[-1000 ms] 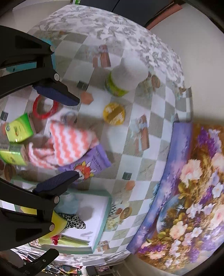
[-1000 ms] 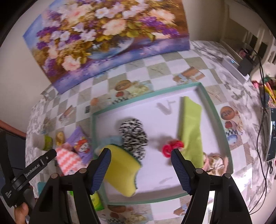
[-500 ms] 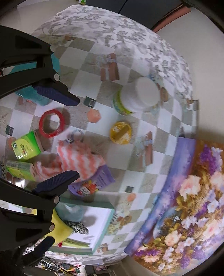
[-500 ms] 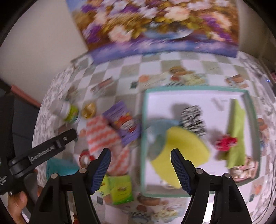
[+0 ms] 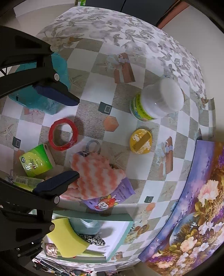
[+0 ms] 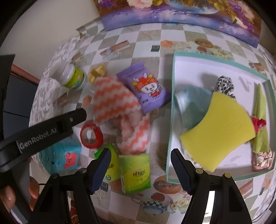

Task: Organize soft objects
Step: 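Grasp the green tissue pack with the right tool while the left tool returns to the pile, then grasp the pink-white striped towel with the left tool and lift it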

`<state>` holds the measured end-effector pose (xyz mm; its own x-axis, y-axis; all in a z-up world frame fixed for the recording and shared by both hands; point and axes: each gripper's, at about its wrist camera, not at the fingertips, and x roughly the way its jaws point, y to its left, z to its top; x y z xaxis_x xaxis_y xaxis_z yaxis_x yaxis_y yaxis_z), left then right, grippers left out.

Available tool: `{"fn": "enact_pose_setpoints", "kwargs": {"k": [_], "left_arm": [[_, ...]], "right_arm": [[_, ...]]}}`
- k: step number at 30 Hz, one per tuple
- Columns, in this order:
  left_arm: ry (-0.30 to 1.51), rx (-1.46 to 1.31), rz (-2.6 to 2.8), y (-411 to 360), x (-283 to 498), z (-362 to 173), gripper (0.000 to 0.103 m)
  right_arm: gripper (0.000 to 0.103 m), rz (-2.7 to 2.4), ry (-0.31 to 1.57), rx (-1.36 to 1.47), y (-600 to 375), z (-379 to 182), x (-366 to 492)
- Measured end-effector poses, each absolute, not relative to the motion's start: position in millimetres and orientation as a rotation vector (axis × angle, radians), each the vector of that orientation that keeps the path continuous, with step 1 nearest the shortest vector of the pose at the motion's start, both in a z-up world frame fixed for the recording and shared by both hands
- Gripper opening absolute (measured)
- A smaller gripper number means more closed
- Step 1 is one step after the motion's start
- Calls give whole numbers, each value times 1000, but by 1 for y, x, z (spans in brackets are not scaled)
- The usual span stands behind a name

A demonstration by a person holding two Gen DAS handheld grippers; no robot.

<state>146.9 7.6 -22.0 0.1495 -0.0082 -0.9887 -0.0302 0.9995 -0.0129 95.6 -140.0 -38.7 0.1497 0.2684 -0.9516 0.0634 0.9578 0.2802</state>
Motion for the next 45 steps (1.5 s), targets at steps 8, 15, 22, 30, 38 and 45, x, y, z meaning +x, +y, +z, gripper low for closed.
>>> {"fn": "enact_pose_setpoints", "kwargs": {"k": [8, 15, 22, 30, 38, 45], "left_arm": [[1407, -49, -5, 12, 138, -15, 78], [1394, -61, -2, 20, 130, -10, 78], [1395, -75, -2, 24, 129, -10, 78], [1400, -70, -12, 22, 130, -12, 78], [1399, -66, -13, 21, 131, -12, 78], [1395, -62, -13, 20, 132, -13, 78]], "right_arm": [[75, 173, 1467, 290, -136, -49, 84], [73, 209, 1495, 302, -128, -56, 73], [68, 229, 1525, 311, -119, -69, 74], [65, 216, 1567, 303, -116, -89, 75], [54, 240, 1566, 341, -119, -99, 76], [51, 209, 1516, 328, -129, -87, 83]]}}
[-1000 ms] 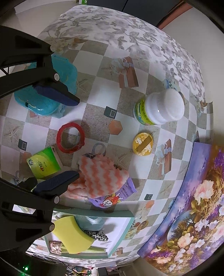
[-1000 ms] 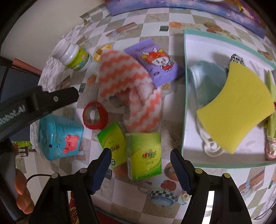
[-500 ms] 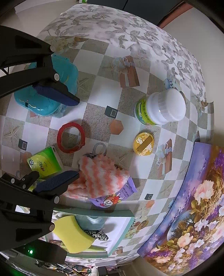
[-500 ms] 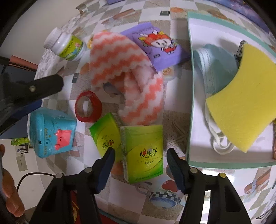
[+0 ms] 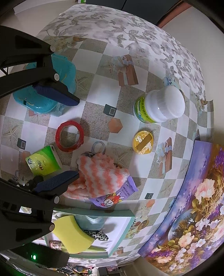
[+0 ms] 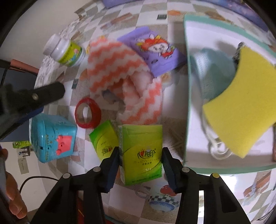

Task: Organize soft objects
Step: 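Grasp the pink-white striped towel with the left tool and lift it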

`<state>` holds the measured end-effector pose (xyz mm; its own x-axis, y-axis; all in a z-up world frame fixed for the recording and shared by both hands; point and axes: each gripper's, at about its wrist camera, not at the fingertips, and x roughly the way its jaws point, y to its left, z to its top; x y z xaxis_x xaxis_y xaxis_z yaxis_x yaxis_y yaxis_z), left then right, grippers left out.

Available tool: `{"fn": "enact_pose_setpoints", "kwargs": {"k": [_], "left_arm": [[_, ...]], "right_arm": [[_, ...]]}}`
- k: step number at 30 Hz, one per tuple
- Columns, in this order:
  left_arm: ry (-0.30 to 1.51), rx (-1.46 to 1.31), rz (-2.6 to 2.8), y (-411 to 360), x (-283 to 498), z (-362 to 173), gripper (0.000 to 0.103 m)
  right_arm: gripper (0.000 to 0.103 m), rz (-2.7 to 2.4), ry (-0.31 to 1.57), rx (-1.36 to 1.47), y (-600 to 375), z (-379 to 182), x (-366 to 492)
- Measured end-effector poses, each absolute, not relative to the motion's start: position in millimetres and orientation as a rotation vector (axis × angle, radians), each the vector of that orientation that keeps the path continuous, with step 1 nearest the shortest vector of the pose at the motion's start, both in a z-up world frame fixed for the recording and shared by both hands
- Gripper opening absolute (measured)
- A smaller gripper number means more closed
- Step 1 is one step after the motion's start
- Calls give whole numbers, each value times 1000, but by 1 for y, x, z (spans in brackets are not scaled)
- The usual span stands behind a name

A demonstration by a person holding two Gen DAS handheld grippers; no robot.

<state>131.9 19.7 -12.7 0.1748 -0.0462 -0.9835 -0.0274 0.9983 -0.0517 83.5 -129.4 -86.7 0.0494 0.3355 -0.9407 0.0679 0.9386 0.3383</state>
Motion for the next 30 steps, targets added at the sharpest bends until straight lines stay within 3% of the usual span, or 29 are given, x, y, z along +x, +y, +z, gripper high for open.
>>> {"fn": "enact_pose_setpoints", "kwargs": {"k": [19, 22, 30], "left_arm": [[1349, -150, -15, 0, 160, -27, 77], [1354, -161, -27, -4, 164, -33, 63], [1381, -192, -89, -19, 171, -54, 44]], "right_arm": [[51, 38, 1293, 371, -185, -17, 94], [51, 36, 1285, 388, -190, -15, 97], [51, 21, 1276, 400, -197, -16, 101]]}}
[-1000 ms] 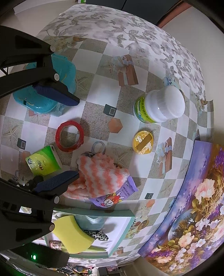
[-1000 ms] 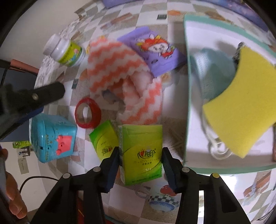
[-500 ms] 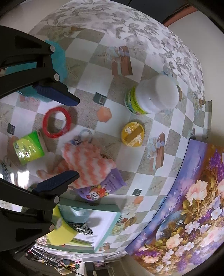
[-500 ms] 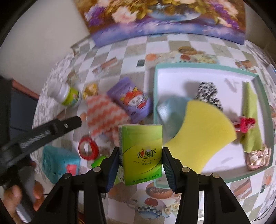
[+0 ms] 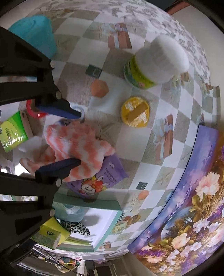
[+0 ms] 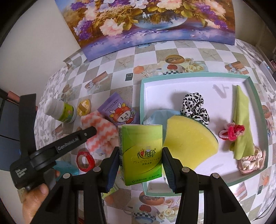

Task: Organize soft objects
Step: 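Grasp the pink-white striped towel with the left tool and lift it, then carry the towel and tissue pack into the tray and open both tools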

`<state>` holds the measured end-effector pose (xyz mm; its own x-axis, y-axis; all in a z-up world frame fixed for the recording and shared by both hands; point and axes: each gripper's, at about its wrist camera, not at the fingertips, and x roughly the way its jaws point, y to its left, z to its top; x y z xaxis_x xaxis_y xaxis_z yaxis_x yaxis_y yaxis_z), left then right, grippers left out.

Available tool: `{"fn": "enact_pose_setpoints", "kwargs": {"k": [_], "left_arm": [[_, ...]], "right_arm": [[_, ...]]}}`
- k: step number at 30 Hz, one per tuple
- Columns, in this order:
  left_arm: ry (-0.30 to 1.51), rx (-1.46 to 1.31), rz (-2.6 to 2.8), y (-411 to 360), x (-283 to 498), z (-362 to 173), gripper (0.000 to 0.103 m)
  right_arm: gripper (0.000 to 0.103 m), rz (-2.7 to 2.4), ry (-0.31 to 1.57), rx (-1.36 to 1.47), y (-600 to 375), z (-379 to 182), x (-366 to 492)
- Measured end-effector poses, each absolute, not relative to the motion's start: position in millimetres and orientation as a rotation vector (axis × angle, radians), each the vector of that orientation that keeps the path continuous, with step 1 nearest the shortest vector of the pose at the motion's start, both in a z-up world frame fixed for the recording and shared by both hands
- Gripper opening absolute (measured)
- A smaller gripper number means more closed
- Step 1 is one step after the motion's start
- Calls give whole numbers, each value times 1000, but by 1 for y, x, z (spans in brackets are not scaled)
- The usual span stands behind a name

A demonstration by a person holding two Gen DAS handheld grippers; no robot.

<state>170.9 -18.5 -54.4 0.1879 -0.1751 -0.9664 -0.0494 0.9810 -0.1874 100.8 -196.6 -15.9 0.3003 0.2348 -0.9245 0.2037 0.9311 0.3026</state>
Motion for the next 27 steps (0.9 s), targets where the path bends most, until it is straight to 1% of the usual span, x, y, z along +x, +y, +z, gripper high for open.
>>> {"fn": "enact_pose_setpoints", "kwargs": {"k": [4, 6, 8, 11, 22, 27], "left_arm": [[1379, -196, -119, -24, 170, -57, 34], [1377, -196, -131, -27, 171, -59, 24], [1376, -203, -146, -30, 171, -60, 18], [1367, -191, -153, -33, 170, -59, 13], [1301, -184, -190, -35, 165, -38, 10], [1256, -208, -210, -30, 160, -21, 10]], "right_arm": [[51, 16, 1274, 402, -199, -17, 101], [51, 13, 1280, 402, -200, -19, 102], [51, 12, 1283, 402, -200, -21, 103], [51, 12, 1281, 403, -201, -22, 103], [51, 6, 1269, 412, -205, -18, 102], [51, 10, 1258, 419, -208, -13, 101]]}}
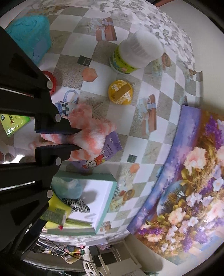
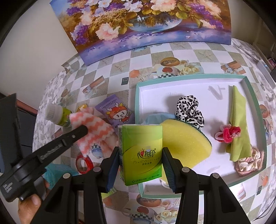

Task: Organize soft objects
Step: 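Carry the towel and tissue pack into the tray and open both tools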

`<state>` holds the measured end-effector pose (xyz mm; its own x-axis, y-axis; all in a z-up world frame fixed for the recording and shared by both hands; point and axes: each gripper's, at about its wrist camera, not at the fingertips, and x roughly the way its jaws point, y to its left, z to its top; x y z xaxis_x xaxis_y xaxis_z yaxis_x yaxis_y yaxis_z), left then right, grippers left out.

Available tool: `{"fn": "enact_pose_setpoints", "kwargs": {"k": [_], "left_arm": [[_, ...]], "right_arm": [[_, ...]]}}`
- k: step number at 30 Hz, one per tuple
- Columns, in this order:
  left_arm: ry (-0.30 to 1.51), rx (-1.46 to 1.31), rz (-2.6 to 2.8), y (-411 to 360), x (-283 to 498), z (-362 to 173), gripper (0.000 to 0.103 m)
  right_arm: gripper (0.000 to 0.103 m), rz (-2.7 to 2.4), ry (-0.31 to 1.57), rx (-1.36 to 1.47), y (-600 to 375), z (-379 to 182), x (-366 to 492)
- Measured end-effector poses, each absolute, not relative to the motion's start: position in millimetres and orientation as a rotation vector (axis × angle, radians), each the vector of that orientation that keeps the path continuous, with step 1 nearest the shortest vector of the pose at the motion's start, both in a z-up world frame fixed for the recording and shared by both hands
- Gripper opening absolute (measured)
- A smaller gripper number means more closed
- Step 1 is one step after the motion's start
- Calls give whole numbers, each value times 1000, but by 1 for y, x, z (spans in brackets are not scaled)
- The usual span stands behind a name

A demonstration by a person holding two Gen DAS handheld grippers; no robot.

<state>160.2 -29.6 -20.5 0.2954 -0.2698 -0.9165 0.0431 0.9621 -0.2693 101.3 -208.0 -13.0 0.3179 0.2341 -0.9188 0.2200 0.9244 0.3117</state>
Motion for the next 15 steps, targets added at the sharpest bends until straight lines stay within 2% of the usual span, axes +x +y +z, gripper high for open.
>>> {"fn": "enact_pose_setpoints", "kwargs": {"k": [15], "left_arm": [[1055, -234, -211, -11, 136, 57, 10]], "right_arm": [[51, 4, 1193, 420, -216, 12, 92]]}}
